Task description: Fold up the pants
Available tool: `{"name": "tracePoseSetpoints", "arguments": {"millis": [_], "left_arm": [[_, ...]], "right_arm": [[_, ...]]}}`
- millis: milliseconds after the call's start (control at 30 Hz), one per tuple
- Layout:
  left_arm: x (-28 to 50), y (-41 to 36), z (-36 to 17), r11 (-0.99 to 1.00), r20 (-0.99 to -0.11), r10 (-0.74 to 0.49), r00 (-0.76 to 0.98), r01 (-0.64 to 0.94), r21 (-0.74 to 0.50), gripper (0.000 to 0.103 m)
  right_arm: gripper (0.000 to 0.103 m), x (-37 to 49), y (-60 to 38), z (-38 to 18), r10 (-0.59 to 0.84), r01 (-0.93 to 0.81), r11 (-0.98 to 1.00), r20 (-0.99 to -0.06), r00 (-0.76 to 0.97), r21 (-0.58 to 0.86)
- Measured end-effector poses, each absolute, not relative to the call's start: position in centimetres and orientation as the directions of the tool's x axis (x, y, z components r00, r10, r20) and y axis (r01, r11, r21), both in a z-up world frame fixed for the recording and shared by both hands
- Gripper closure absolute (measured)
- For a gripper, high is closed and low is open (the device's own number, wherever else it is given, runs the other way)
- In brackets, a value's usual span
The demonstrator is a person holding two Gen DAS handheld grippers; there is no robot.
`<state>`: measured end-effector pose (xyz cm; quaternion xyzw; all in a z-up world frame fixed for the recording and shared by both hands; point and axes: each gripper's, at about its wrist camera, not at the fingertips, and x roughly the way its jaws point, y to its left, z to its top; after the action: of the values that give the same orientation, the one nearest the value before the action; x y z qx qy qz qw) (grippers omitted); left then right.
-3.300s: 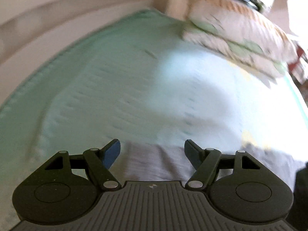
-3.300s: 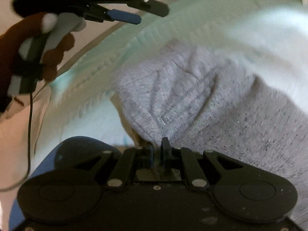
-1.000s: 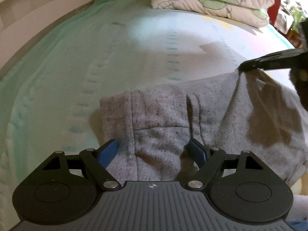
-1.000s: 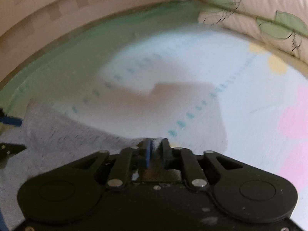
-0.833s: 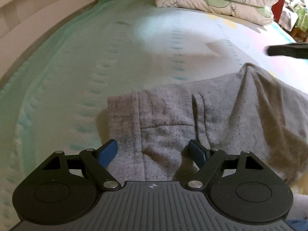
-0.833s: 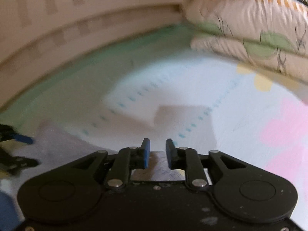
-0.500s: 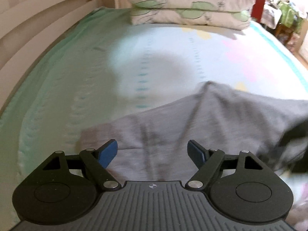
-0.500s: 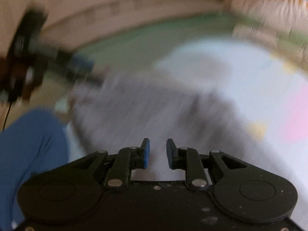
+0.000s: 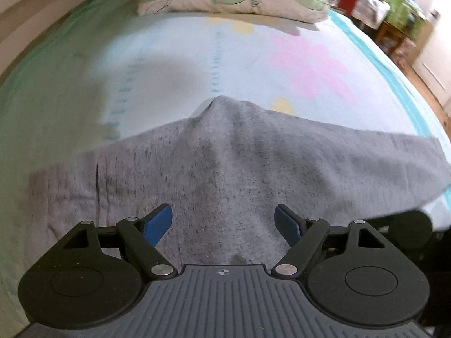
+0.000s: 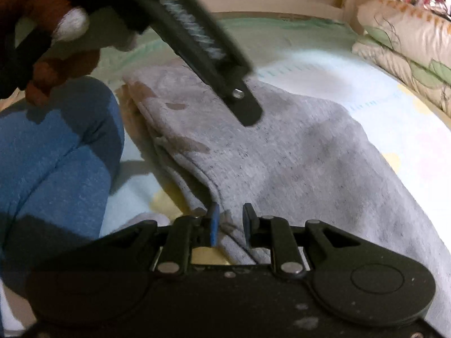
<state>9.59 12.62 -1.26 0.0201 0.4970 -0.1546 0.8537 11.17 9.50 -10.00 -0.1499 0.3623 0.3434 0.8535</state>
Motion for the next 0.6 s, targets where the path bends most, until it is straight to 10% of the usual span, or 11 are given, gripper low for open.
{"name": "tracePoseSetpoints", "arguments": {"millis": [600], "left_arm": [[10.8, 10.4, -4.4, 0.955, -0.896, -0.221, 0.386, 0.272, -0.118, 0.024]], "right_arm": [[0.097, 12.6, 11.5, -11.8, 0.524, -0.724, 0.683, -0.759, 0.386, 0.103]]}}
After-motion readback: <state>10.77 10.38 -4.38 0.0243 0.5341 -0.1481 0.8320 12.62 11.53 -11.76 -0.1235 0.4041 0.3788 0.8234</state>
